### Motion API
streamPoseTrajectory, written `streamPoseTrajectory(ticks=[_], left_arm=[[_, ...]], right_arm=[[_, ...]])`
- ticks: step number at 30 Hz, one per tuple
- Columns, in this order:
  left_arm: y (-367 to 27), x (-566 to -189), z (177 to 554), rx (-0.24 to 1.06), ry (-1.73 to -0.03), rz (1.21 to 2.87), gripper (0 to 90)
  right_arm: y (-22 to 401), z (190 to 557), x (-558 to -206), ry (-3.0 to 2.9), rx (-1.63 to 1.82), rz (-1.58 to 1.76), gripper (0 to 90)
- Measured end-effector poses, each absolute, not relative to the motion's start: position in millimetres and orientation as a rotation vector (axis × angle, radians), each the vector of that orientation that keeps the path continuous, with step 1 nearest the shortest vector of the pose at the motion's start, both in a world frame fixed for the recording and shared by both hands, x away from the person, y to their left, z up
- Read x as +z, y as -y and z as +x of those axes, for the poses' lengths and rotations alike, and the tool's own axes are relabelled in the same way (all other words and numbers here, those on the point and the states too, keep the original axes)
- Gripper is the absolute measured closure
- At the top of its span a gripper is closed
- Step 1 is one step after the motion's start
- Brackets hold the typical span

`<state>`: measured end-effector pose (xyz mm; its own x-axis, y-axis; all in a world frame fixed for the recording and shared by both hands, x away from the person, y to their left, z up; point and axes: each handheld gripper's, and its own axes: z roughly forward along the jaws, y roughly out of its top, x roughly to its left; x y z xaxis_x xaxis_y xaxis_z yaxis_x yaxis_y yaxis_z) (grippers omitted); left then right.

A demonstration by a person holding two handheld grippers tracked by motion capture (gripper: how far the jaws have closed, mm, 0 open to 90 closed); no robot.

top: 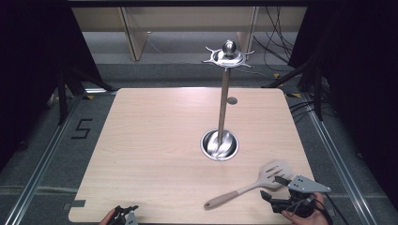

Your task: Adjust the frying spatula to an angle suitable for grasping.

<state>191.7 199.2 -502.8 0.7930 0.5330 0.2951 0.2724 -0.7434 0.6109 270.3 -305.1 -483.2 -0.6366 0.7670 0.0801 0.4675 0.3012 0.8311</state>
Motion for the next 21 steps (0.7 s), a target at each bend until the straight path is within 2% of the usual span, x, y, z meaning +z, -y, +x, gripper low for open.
streamPoseTrajectory(ticks=[21], left_arm=[[-198, -504, 192, 0.622, -0.598, 2.428, 15.5]], right_arm=[[291, 272, -478, -2.302, 1.214, 1.027, 24.1]])
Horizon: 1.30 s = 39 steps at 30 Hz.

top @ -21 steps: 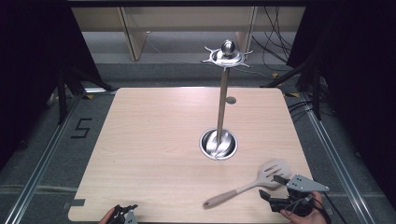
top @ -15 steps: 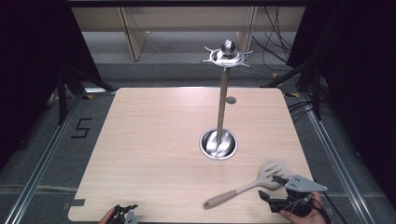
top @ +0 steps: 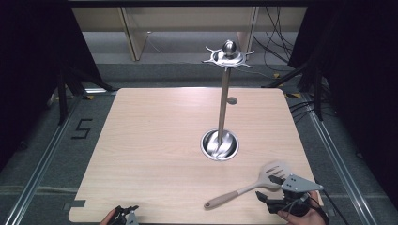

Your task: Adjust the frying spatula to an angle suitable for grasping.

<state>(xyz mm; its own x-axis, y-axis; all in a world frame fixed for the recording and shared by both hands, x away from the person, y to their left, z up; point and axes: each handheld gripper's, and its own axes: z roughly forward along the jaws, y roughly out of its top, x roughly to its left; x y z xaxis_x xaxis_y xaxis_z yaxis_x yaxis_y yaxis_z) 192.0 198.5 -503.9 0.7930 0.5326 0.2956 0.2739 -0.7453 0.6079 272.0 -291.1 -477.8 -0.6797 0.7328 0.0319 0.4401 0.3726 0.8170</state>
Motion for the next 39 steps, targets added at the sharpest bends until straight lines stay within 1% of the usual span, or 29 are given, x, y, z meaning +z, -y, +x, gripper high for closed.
streamPoseTrajectory(ticks=[2, 4, 6, 9, 13, 19, 23, 27, 29, 32, 33, 35, 39], left_arm=[[-198, -505, 192, 0.616, -0.598, 2.428, 15.5], [-198, -505, 192, 0.615, -0.601, 2.428, 15.5], [-198, -505, 192, 0.614, -0.601, 2.427, 15.5], [-198, -505, 194, 0.609, -0.580, 2.438, 15.5], [-199, -504, 193, 0.623, -0.588, 2.432, 15.5], [-199, -505, 194, 0.627, -0.591, 2.436, 15.5], [-199, -505, 193, 0.625, -0.588, 2.434, 15.5], [-199, -504, 193, 0.631, -0.590, 2.436, 15.5], [-199, -505, 194, 0.608, -0.582, 2.438, 15.5], [-198, -505, 194, 0.627, -0.585, 2.439, 15.5], [-198, -505, 193, 0.630, -0.589, 2.436, 15.5], [-198, -505, 194, 0.612, -0.582, 2.439, 15.5], [-198, -506, 193, 0.633, -0.588, 2.439, 15.5]], right_arm=[[289, 276, -478, -2.321, 1.215, 0.963, 24.3], [286, 273, -477, -2.325, 1.204, 1.010, 24.4], [286, 277, -477, -2.339, 1.202, 0.952, 24.6], [281, 275, -476, -2.354, 1.199, 0.975, 24.7], [277, 280, -475, -2.384, 1.156, 0.902, 24.8], [260, 285, -473, -2.486, 1.084, 0.773, 29.0], [250, 287, -475, -2.537, 1.053, 0.729, 29.6], [234, 293, -479, -2.625, 0.969, 0.638, 32.1], [228, 295, -481, -2.646, 0.942, 0.610, 32.5], [221, 298, -485, -2.699, 0.901, 0.556, 33.7], [219, 298, -486, -2.703, 0.881, 0.590, 34.8], [215, 302, -487, -2.723, 0.874, 0.544, 36.2], [210, 308, -488, -2.726, 0.841, 0.514, 38.4]])
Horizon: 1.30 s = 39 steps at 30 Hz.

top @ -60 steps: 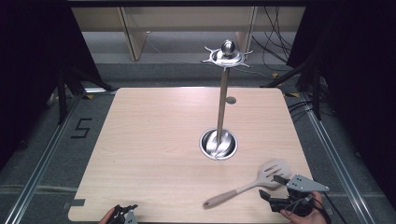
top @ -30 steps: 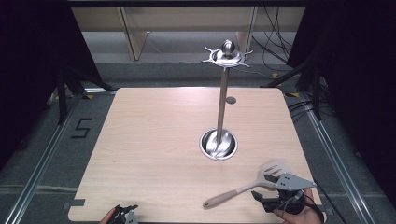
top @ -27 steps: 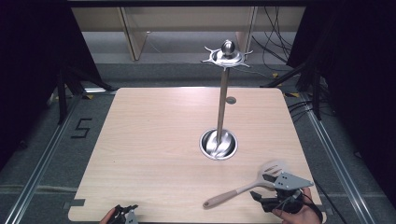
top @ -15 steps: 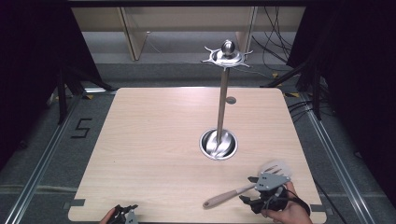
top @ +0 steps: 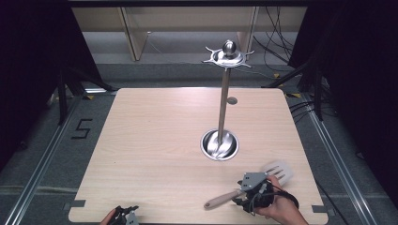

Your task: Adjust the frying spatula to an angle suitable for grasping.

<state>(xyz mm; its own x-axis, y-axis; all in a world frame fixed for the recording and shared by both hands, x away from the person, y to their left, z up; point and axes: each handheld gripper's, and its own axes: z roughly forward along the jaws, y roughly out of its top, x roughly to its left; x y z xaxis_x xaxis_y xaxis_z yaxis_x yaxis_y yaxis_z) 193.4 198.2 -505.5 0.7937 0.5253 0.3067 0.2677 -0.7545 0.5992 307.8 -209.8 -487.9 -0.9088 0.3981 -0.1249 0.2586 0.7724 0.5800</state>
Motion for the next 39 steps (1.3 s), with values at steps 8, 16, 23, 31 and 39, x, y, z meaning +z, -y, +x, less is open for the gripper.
streamPoseTrajectory(ticks=[8, 16, 23, 31, 39], left_arm=[[-199, -504, 193, 0.627, -0.588, 2.436, 15.5], [-199, -504, 192, 0.629, -0.588, 2.435, 15.5], [-198, -505, 193, 0.641, -0.588, 2.440, 15.5], [-199, -504, 193, 0.627, -0.587, 2.437, 15.5], [-199, -504, 193, 0.613, -0.579, 2.437, 15.5]], right_arm=[[200, 313, -491, -2.797, 0.751, 0.429, 45.4], [195, 317, -488, -2.878, 0.679, 0.386, 50.4], [188, 322, -485, -2.925, 0.592, 0.390, 53.9], [179, 330, -480, -3.031, 0.448, 0.464, 55.2], [174, 334, -475, -2.993, 0.346, 0.521, 67.1]])
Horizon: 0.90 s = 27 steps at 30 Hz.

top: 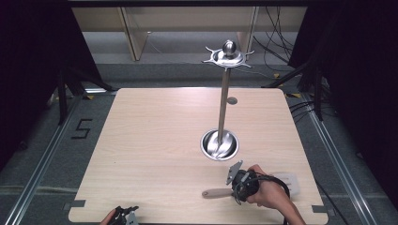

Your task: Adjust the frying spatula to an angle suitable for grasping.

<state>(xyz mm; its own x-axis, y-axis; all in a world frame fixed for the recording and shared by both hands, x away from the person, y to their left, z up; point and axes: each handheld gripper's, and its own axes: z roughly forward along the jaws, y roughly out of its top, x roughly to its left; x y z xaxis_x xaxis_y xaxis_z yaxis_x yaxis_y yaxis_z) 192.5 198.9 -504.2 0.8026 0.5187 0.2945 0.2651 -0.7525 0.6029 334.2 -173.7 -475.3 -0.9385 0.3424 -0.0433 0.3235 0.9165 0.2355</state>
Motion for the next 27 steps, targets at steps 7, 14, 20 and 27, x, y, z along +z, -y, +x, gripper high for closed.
streamPoseTrajectory(ticks=[7, 14, 20, 27], left_arm=[[-198, -505, 193, 0.596, -0.575, 2.441, 15.5], [-198, -506, 193, 0.615, -0.579, 2.442, 15.5], [-198, -505, 193, 0.597, -0.575, 2.440, 15.5], [-198, -503, 191, 0.623, -0.571, 2.437, 15.5]], right_arm=[[175, 345, -473, -2.984, 0.307, 0.390, 73.0], [171, 351, -475, -3.035, 0.282, 0.404, 73.2], [164, 353, -473, -3.069, 0.188, 0.413, 73.7], [158, 353, -474, -3.039, 0.138, 0.310, 74.8]])
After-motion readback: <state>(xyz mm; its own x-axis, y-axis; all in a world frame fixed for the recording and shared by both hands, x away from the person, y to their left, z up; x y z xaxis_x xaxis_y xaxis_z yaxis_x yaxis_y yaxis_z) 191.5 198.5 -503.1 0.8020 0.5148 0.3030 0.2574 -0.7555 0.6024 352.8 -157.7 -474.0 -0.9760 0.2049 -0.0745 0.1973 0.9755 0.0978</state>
